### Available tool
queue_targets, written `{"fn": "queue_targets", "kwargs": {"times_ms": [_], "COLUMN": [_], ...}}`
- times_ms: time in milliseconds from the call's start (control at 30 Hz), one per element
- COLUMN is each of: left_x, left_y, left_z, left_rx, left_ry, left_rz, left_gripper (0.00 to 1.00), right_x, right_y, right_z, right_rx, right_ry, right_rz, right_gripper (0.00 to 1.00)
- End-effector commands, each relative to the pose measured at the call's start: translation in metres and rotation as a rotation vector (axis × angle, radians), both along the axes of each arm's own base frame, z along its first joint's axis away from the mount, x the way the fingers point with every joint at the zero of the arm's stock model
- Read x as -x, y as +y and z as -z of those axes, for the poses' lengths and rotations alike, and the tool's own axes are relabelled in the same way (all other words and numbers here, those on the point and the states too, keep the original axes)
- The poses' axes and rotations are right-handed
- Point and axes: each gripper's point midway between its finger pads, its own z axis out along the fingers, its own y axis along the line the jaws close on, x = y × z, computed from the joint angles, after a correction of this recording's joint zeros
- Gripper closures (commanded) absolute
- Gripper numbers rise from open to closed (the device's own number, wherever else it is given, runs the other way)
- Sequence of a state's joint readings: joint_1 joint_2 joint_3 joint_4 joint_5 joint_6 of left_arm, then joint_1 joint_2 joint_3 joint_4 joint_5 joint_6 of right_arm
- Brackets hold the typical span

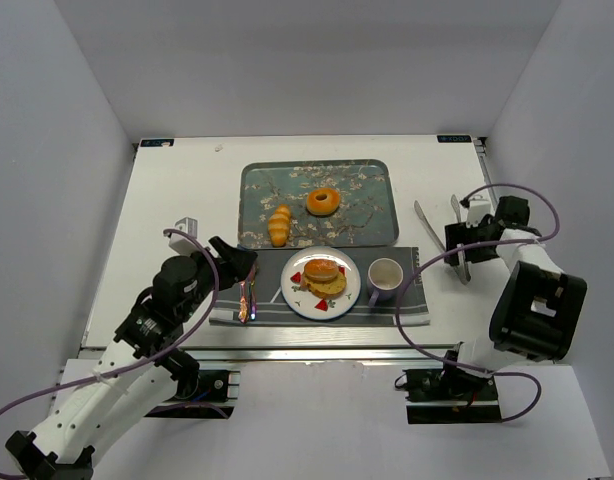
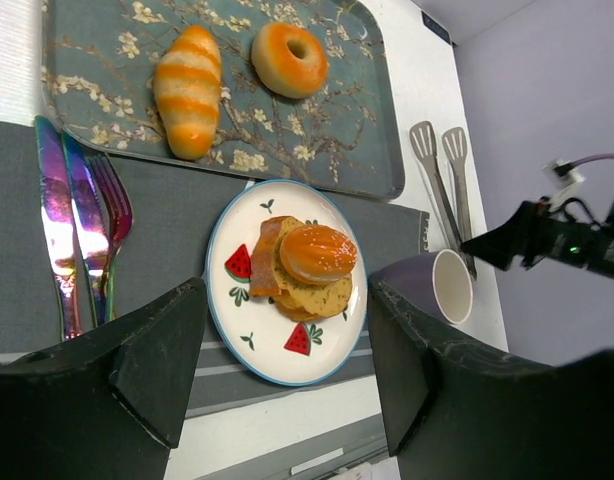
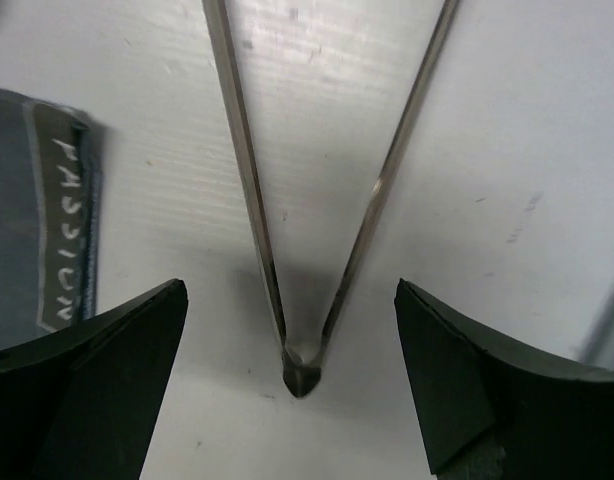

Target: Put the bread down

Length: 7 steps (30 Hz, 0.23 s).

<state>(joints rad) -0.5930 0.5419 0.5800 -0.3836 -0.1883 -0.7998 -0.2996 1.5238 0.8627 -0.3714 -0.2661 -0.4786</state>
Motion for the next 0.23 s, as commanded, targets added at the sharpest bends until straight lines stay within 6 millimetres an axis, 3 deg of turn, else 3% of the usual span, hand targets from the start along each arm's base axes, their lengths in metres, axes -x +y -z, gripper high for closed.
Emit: {"fn": "queue_targets", "kwargs": {"times_ms": [0,67,200], "left_x": [0.0,0.001,-0.001], "left_y": [-0.008,-0.013,-0.023], "left_z": [-0.004,-0.002,0.001], "left_rx": [0.022,0.033,0.03], "left_ry": [-0.025,-0.029,-0.02], "left_rz": [0.037,0.062,0.104], "left_gripper": [0.26,0.26,0.27], "right_x": [-0.018,-0.031,-0.05], "right_y": [0.002,0.005,0.022], "right_z": [-0.072,-0.112,-0.169], "right_rx": [0.026,0.031,-0.041], "right_ry": [-0.148,-0.269,-0.445], "right_rz": [-0.081,-0.097,-0.119], "right_gripper": [0.11,0.11,0.11]}}
